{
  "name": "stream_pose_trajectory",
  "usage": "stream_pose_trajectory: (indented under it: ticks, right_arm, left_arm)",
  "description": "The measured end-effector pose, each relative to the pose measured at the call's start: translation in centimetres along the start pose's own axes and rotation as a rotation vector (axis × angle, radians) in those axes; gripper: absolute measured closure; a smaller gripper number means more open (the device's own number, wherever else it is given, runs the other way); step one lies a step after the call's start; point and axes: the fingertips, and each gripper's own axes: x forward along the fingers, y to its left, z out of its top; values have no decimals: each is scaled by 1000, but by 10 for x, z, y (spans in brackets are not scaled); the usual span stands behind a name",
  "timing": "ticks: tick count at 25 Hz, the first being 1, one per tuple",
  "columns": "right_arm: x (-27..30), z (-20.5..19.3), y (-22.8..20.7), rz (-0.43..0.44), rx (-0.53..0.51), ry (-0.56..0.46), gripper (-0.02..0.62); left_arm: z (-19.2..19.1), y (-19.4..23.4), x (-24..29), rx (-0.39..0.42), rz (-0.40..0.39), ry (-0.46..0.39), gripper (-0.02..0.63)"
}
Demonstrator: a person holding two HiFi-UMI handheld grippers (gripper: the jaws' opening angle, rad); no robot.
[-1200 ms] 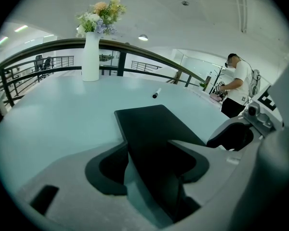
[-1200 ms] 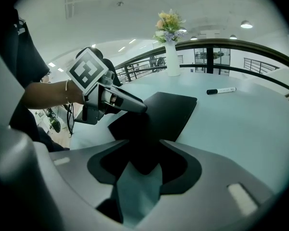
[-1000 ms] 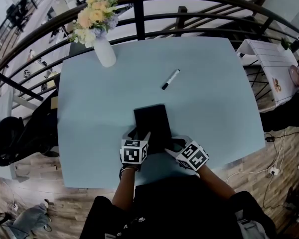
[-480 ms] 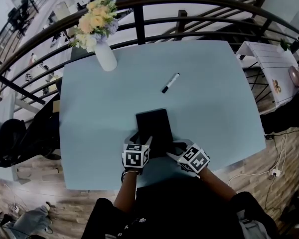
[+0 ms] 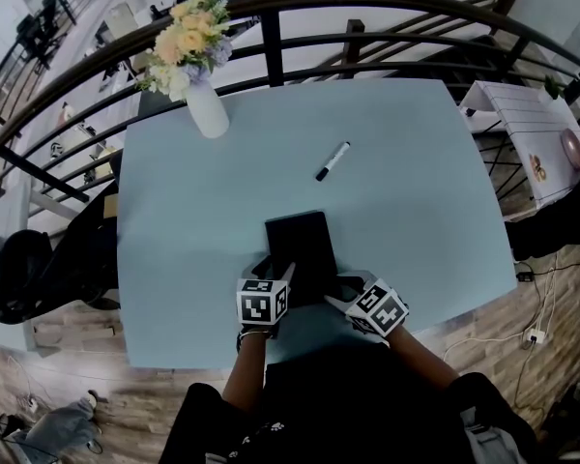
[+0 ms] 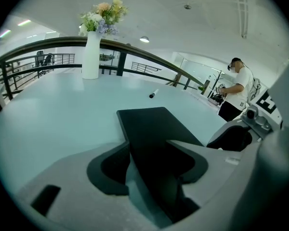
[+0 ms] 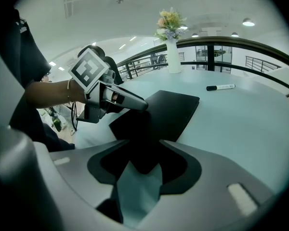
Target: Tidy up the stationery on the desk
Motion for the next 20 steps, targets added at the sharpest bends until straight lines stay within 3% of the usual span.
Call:
stream_pose_trajectory:
  ticks: [9,12,15,20]
  right_arm:
    - [-6,12,-4,-15,12,-63,414]
    - [-14,21,-10,-41,28,-104,426]
    - [-26,32,-19,-69,55,-172,453]
    - [-52,60,-39,-143,80,-337,545]
  left_arm:
    - [-1,3,0,12,-18,13,403]
    - [4,11,-7,14,7,-8,473]
    - [21,13,-19,23,21,-86,530]
    - [61,-1,-46,40,-17,-285,612]
